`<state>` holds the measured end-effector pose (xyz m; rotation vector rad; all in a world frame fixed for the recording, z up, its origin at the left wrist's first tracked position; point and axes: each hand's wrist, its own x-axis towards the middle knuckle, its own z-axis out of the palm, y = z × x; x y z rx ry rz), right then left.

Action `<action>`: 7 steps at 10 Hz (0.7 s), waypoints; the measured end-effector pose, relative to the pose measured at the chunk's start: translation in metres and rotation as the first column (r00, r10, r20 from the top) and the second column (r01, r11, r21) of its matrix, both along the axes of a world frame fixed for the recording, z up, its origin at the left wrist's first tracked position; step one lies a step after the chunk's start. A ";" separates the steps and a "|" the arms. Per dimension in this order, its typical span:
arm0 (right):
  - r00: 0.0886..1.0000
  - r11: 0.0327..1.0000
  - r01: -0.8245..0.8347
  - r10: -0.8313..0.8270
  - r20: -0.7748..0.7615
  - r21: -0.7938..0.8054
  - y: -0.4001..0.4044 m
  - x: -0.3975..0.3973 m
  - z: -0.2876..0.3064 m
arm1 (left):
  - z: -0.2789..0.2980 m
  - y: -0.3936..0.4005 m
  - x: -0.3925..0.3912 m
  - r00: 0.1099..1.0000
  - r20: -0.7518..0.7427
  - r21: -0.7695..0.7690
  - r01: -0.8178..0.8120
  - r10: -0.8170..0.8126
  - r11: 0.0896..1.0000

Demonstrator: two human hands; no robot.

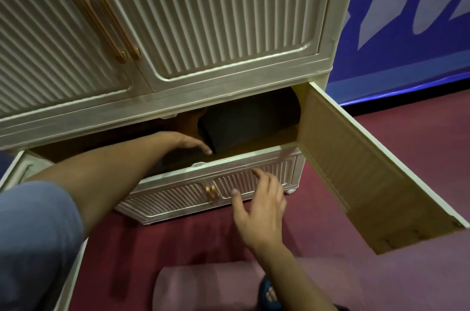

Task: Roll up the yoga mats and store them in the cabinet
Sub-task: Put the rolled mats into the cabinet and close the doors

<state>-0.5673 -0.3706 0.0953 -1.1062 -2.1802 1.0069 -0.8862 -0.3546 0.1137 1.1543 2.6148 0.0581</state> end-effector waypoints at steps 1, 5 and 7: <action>1.000 1.000 0.007 -0.006 0.021 -0.008 0.009 -0.003 -0.003 | 0.034 -0.010 0.050 0.989 0.126 -0.007 -0.079 0.079 0.997; 0.999 0.832 -0.001 0.028 -0.039 0.555 0.044 0.070 0.101 | 0.038 -0.026 0.077 0.997 -0.046 -0.082 0.062 -0.066 0.995; 0.822 0.925 0.155 -0.315 0.475 0.346 0.086 0.141 0.162 | 0.075 -0.061 0.129 0.939 -0.192 -0.089 0.274 -0.286 0.958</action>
